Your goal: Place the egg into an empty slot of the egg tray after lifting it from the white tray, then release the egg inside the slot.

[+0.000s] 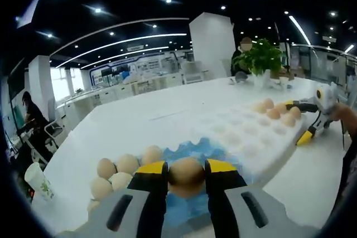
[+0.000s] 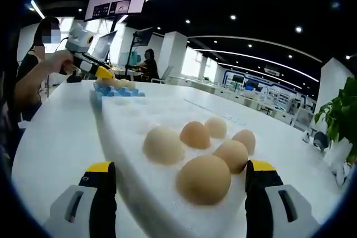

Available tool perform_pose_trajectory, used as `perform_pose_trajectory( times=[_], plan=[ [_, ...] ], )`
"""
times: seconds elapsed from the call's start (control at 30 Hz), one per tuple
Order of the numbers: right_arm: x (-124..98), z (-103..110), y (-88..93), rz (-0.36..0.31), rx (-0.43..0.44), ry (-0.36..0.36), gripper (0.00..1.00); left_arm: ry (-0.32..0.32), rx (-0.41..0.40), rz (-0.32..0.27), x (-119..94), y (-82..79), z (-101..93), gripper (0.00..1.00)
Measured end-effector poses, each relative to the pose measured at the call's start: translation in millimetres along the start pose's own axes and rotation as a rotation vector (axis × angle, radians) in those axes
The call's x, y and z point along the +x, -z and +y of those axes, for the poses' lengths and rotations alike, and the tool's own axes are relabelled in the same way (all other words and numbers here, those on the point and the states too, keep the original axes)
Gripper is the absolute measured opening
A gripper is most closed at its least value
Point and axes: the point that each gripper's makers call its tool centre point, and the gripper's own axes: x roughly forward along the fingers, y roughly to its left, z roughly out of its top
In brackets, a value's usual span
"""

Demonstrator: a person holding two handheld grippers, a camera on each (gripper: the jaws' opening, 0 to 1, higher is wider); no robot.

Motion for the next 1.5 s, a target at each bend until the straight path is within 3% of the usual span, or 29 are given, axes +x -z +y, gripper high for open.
perform_pose_trajectory(
  times=[0.33, 0.6, 0.93, 1.2, 1.33, 1.5],
  plan=[
    [1, 0, 0.2, -0.002, 0.0, 0.0, 1.0, -0.057, -0.008, 0.055, -3, 21.4, 18.0, 0.26],
    [1, 0, 0.7, -0.001, 0.0, 0.0, 1.0, -0.062, -0.011, 0.107, 0, 40.5, 17.6, 0.26],
    [1, -1, 0.8, -0.001, 0.0, 0.0, 1.0, -0.054, 0.012, 0.118, 3, 41.1, 16.5, 0.27],
    [0, 0, 0.5, -0.001, -0.001, -0.003, 1.0, -0.042, 0.034, 0.126, 4, 40.1, 7.6, 0.38],
    [0, 0, 0.6, -0.001, -0.001, -0.006, 1.0, -0.031, 0.023, 0.106, 0, 32.8, 4.0, 0.38],
    [0, 0, 0.6, 0.003, -0.001, -0.008, 1.0, 0.005, 0.022, 0.052, -2, 11.0, -12.0, 0.39]
  ],
)
